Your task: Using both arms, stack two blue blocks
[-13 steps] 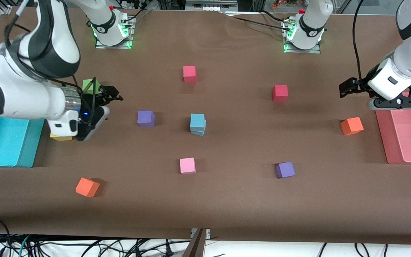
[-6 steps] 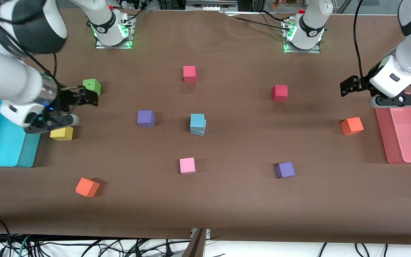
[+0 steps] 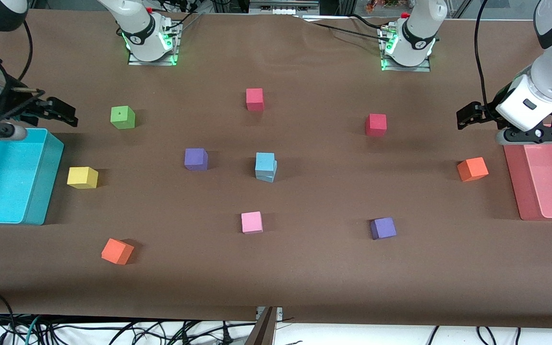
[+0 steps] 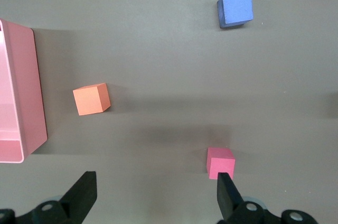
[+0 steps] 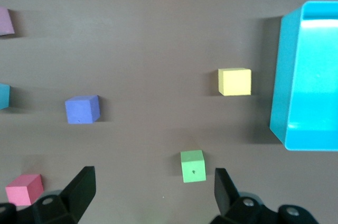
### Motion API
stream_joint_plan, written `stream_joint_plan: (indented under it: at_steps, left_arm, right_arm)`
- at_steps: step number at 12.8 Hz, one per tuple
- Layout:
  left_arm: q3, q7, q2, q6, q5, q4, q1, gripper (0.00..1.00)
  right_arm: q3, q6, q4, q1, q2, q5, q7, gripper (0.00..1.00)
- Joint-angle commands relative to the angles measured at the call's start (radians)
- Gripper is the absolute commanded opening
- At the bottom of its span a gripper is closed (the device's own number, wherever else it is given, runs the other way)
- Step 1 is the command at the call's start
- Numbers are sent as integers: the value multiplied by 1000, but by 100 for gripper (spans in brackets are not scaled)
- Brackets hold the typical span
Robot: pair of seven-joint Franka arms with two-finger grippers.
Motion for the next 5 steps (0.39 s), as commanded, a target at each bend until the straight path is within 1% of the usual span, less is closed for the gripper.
stream_joint_plan:
  at_steps: [1, 5]
  left_arm:
    - [-4, 9, -27, 6, 10, -25, 5, 100]
    - [-5, 9, -27, 5, 10, -25, 5, 100]
  right_arm:
    - [17, 18, -54, -17, -53, -6, 16, 99]
    - [13, 20, -32, -3, -43, -13, 19, 99]
